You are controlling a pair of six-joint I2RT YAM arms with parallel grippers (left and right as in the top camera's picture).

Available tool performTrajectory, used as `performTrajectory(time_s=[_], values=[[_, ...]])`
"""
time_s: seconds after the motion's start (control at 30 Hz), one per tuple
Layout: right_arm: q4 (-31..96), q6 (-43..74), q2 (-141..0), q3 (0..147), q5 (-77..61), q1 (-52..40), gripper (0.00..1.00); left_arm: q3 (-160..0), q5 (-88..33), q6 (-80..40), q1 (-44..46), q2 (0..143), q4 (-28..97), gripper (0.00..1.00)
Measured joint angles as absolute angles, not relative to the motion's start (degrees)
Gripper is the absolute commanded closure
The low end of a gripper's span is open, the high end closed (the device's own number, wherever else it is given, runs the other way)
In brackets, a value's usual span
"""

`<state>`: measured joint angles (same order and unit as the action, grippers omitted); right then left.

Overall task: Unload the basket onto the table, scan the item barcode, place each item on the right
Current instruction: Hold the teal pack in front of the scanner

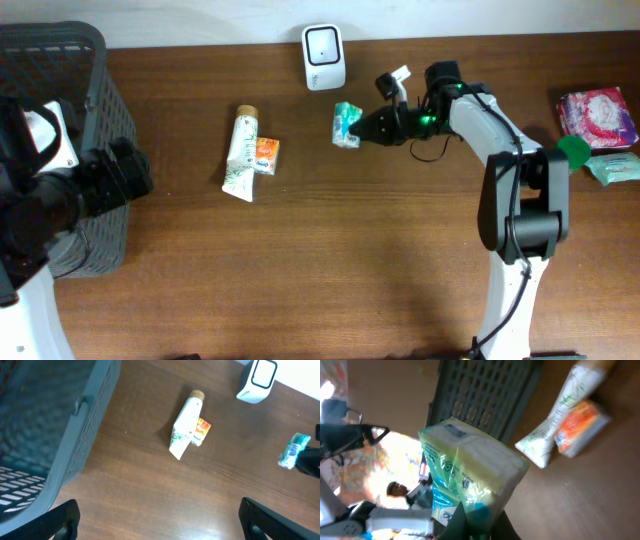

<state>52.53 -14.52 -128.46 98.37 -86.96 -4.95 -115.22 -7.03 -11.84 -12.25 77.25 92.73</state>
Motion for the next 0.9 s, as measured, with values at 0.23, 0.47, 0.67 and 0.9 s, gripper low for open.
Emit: performTrajectory(time_s=[0.23, 0.47, 0.67, 0.9], values=[[60.05, -23.79, -112.77, 98.48, -87.42, -5.26, 0.96, -115.22, -7.03, -11.84, -12.25, 77.25, 92.64, 0.01], [63.96, -30.81, -108.25, 98.48, -87.74, -5.48, 0.96, -115.22, -7.03, -11.84, -12.25, 77.25, 92.62, 0.01], [64.07, -36.25, -108.25, 98.35, -86.89, -5.48, 0.96, -115.22, -7.03, -11.84, -12.25, 77.25, 92.62, 0.01], [64.07, -36.67, -108.25, 98.35, -85.8, -5.48, 0.96, -115.22, -7.03, -11.84, -12.25, 77.25, 92.62, 0.01]])
